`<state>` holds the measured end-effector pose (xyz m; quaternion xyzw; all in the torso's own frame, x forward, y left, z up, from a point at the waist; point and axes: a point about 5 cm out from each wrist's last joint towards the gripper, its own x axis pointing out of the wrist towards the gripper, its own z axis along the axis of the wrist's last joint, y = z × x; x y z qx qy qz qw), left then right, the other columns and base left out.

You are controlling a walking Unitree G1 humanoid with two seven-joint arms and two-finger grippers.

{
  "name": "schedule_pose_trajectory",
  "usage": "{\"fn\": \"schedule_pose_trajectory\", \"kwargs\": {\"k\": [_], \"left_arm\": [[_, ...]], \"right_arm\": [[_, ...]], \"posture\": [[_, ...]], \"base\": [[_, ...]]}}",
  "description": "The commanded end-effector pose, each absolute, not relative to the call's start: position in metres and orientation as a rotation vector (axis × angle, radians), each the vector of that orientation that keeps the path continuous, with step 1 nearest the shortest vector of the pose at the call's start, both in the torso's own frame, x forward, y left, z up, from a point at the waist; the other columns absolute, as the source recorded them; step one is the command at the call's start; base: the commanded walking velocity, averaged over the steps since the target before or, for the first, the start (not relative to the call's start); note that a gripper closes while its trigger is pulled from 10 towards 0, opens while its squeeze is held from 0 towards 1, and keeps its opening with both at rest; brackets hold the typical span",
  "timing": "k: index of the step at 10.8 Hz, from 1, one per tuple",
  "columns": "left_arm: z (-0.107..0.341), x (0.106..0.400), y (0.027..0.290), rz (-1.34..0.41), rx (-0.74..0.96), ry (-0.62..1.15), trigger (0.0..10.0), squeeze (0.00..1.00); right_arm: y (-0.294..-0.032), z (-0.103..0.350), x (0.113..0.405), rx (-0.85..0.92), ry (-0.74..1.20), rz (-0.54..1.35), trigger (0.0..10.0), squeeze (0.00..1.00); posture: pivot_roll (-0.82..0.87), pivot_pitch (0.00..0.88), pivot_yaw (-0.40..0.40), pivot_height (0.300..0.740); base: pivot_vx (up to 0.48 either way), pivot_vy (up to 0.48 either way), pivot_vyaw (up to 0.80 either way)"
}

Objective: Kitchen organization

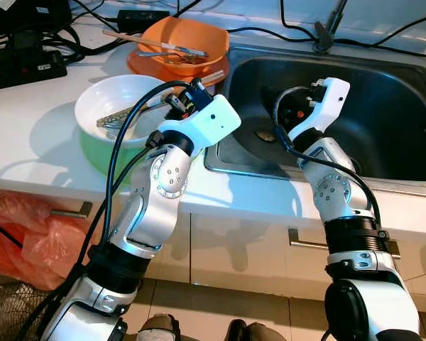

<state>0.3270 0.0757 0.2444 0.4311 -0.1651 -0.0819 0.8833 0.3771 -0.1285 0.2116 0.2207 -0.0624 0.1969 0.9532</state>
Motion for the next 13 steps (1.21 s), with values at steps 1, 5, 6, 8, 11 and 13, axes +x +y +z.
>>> {"fn": "schedule_pose_trajectory", "kwargs": {"k": [1, 5, 6, 8, 11, 13], "left_arm": [[0.249, 0.323, 0.07, -0.188, 0.916, -0.367, 10.0, 0.62], [0.242, 0.325, 0.077, -0.163, 0.97, -0.304, 10.0, 0.0], [0.241, 0.326, 0.08, -0.15, 0.982, -0.288, 10.0, 0.0], [0.243, 0.326, 0.08, -0.145, 0.983, -0.294, 4.6, 0.0], [0.249, 0.324, 0.077, -0.146, 1.0, -0.332, 0.0, 0.0], [0.251, 0.323, 0.076, -0.147, 1.0, -0.344, 0.0, 0.0]], "right_arm": [[-0.128, 0.214, 0.378, 0.445, -0.131, 0.399, 10.0, 0.0], [-0.127, 0.215, 0.379, 0.445, -0.132, 0.404, 10.0, 0.0], [-0.126, 0.216, 0.379, 0.446, -0.135, 0.406, 10.0, 0.0], [-0.126, 0.216, 0.38, 0.446, -0.135, 0.407, 10.0, 0.0], [-0.124, 0.216, 0.38, 0.444, -0.135, 0.413, 10.0, 0.0], [-0.124, 0.216, 0.381, 0.443, -0.137, 0.41, 10.0, 0.0]], "posture": [[0.19, 0.171, -0.063, 0.74], [0.19, 0.166, -0.064, 0.74], [0.19, 0.166, -0.065, 0.74], [0.19, 0.162, -0.066, 0.74], [0.19, 0.162, -0.068, 0.74], [0.2, 0.162, -0.07, 0.74]], "base": [[0.0, 0.0, 0.0], [0.0, 0.0, 0.0], [0.0, 0.0, 0.0], [0.0, 0.0, 0.0], [0.0, 0.0, 0.0], [0.0, 0.0, 0.0]]}}
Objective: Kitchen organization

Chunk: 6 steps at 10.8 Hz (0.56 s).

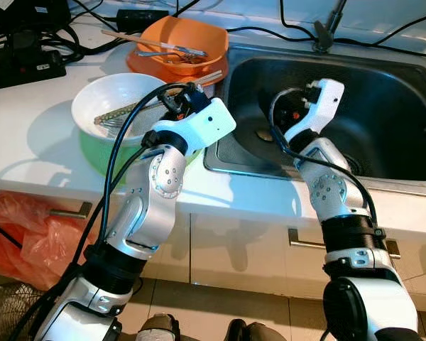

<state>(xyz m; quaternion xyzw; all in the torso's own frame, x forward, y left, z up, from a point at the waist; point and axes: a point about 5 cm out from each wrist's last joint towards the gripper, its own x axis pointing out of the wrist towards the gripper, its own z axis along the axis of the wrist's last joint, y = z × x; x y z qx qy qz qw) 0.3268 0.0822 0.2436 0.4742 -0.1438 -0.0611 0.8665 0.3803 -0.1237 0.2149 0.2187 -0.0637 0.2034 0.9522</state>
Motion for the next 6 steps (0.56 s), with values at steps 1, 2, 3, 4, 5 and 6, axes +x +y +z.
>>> {"fn": "schedule_pose_trajectory", "kwargs": {"k": [1, 2, 3, 4, 5, 6], "left_arm": [[0.253, 0.3229, 0.0752, -0.143, 0.999, -0.36, 0.0, 0.0], [0.2576, 0.322, 0.0744, -0.132, 0.992, -0.382, 0.0, 0.0], [0.2586, 0.3221, 0.0748, -0.126, 1.0, -0.385, 0.0, 0.0], [0.2597, 0.3218, 0.0755, -0.114, 1.012, -0.392, 0.0, 0.0], [0.2615, 0.3215, 0.0757, -0.109, 1.01, -0.4, 0.0, 0.0], [0.2621, 0.3214, 0.0755, -0.109, 1.007, -0.402, 0.0, 0.0]], "right_arm": [[-0.1243, 0.2166, 0.3818, 0.443, -0.136, 0.41, 10.0, 0.0], [-0.1238, 0.2169, 0.3819, 0.442, -0.136, 0.412, 10.0, 0.0], [-0.1238, 0.2163, 0.3822, 0.442, -0.135, 0.411, 10.0, 0.0], [-0.1239, 0.2158, 0.3821, 0.442, -0.133, 0.411, 10.0, 0.0], [-0.1233, 0.2156, 0.3823, 0.442, -0.132, 0.412, 10.0, 0.0], [-0.1231, 0.2155, 0.3824, 0.443, -0.132, 0.413, 10.0, 0.0]], "posture": [[0.2, 0.16, -0.072, 0.74], [0.2, 0.16, -0.073, 0.74], [0.2, 0.159, -0.073, 0.74], [0.2, 0.16, -0.074, 0.74], [0.2, 0.16, -0.075, 0.74], [0.2, 0.162, -0.075, 0.74]], "base": [[0.0, 0.0, 0.0], [0.0, 0.0, 0.0], [0.0, 0.0, 0.0], [0.0, 0.0, 0.0], [0.0, 0.0, 0.0], [0.0, 0.0, 0.0]]}}
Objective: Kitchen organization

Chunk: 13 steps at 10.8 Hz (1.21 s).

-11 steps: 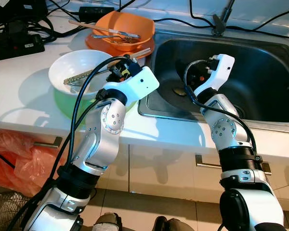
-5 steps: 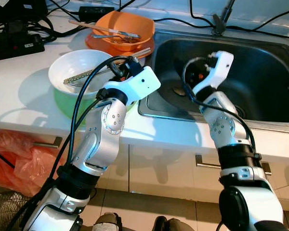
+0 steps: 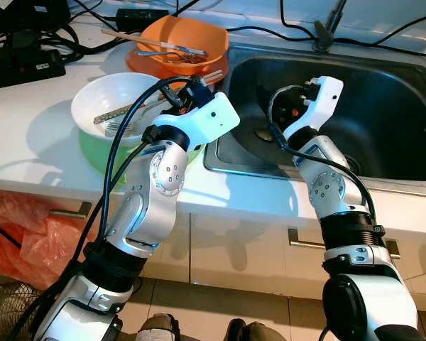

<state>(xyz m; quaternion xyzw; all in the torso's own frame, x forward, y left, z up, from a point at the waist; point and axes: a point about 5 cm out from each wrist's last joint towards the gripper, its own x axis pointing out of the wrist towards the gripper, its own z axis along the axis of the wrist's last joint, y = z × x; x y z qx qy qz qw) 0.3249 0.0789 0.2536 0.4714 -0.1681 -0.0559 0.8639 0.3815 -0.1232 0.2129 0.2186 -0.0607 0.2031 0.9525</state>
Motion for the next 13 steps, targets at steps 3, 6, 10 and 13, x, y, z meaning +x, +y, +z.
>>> {"fn": "schedule_pose_trajectory", "kwargs": {"k": [3, 6, 10, 13], "left_arm": [[0.275, 0.319, 0.073, -0.122, 0.835, -0.431, 0.0, 0.0], [0.302, 0.314, 0.076, -0.112, 0.507, -0.519, 10.0, 0.0], [0.327, 0.312, 0.079, -0.084, 0.513, -0.595, 10.0, 0.0], [0.334, 0.315, 0.072, -0.224, 0.274, -0.512, 10.0, 0.0]], "right_arm": [[-0.123, 0.214, 0.383, 0.445, -0.127, 0.412, 10.0, 0.0], [-0.122, 0.214, 0.384, 0.449, -0.126, 0.414, 10.0, 0.0], [-0.119, 0.213, 0.385, 0.455, -0.124, 0.42, 10.0, 0.0], [-0.116, 0.212, 0.386, 0.459, -0.12, 0.428, 10.0, 0.0]], "posture": [[0.21, 0.159, -0.077, 0.74], [0.21, 0.154, -0.076, 0.74], [0.23, 0.146, -0.075, 0.74], [0.24, 0.14, -0.072, 0.74]], "base": [[0.0, 0.0, 0.0], [0.0, 0.0, 0.0], [0.0, 0.0, 0.0], [0.0, 0.0, 0.0]]}}
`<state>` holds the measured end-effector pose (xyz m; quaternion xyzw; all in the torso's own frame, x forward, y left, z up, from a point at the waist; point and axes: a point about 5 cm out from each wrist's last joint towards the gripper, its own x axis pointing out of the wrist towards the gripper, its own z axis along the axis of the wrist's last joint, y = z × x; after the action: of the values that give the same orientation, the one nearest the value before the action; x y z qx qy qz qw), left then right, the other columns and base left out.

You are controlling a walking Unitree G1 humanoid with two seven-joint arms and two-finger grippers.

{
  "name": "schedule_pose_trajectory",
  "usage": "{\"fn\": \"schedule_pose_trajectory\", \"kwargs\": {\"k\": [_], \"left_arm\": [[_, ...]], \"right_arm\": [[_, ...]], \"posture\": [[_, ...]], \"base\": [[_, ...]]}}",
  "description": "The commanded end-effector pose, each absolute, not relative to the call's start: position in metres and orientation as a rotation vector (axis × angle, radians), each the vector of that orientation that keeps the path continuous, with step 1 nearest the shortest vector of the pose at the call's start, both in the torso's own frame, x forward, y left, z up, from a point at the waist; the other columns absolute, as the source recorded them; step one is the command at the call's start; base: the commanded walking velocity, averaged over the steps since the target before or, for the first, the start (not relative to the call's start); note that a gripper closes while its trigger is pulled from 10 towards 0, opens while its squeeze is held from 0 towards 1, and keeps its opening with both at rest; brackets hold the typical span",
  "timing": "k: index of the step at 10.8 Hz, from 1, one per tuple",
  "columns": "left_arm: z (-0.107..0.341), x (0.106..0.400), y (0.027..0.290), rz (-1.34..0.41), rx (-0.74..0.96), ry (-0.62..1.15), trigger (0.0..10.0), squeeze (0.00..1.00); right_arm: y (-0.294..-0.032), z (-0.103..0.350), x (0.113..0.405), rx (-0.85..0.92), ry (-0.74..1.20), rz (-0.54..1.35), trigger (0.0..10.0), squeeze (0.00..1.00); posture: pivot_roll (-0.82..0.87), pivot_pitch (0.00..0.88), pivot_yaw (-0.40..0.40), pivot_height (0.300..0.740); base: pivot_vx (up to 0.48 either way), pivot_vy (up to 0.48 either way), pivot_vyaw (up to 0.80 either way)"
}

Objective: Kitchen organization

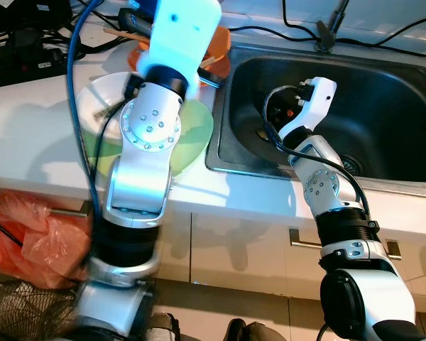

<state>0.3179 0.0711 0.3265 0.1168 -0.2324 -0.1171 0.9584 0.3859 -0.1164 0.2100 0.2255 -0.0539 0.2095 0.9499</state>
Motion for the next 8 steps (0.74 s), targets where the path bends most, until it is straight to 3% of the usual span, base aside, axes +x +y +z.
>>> {"fn": "schedule_pose_trajectory", "kwargs": {"k": [1, 5, 8], "left_arm": [[0.328, 0.315, 0.067, -0.306, 0.176, -0.452, 10.0, 0.0], [0.344, 0.312, 0.073, -0.359, -0.089, -0.497, 10.0, 0.0], [0.36, 0.309, 0.088, -0.298, -0.021, -0.549, 10.0, 0.0]], "right_arm": [[-0.116, 0.212, 0.386, 0.458, -0.119, 0.43, 10.0, 0.0], [-0.117, 0.211, 0.387, 0.456, -0.12, 0.428, 10.0, 0.0], [-0.114, 0.211, 0.388, 0.46, -0.117, 0.437, 10.0, 0.0]], "posture": [[0.24, 0.14, -0.073, 0.74], [0.24, 0.139, -0.077, 0.74], [0.25, 0.142, -0.083, 0.74]], "base": [[0.0, 0.0, 0.0], [0.0, 0.0, 0.0], [0.0, 0.0, 0.0]]}}
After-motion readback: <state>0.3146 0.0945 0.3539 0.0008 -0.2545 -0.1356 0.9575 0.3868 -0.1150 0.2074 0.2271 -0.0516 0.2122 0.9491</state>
